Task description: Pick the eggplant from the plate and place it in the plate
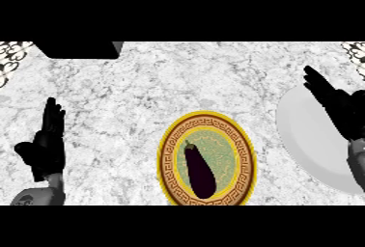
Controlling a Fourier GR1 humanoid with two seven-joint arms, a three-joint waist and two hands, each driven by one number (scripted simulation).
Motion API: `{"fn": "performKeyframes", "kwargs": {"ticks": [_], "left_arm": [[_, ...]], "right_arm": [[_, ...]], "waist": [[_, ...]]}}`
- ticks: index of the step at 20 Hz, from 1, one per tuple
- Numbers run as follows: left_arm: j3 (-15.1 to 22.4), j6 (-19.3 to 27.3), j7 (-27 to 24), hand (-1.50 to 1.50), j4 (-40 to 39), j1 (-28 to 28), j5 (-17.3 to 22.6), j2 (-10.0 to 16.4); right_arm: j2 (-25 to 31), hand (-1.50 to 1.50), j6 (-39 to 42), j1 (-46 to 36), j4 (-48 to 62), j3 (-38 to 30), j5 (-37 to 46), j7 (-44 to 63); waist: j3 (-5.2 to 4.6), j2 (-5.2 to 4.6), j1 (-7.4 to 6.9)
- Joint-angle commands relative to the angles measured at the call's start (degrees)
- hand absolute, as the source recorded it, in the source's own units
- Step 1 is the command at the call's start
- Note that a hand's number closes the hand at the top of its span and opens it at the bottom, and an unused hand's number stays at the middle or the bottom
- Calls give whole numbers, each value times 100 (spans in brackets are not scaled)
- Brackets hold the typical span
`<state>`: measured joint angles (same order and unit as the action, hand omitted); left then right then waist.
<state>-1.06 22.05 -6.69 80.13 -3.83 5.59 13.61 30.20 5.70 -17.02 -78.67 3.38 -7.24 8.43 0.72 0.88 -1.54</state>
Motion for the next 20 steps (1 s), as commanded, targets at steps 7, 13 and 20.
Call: {"fn": "performKeyframes", "kwargs": {"ticks": [7, 13, 20], "left_arm": [[767, -920, 670, 0, -108, -288, 16, 95], [740, -1373, 1406, 0, 31, -566, 282, 338], [627, -1255, 1688, 0, 192, -634, 293, 228]], "right_arm": [[-74, 150, 1695, -1725, -804, 1400, 622, -774], [-1736, -150, 1741, -679, 1399, 1205, -198, -2775], [-1337, -150, 2148, -1296, 2033, 1952, 1365, -3828]], "waist": [[-164, 27, -297], [-53, -172, -58], [-66, -112, 56]]}}
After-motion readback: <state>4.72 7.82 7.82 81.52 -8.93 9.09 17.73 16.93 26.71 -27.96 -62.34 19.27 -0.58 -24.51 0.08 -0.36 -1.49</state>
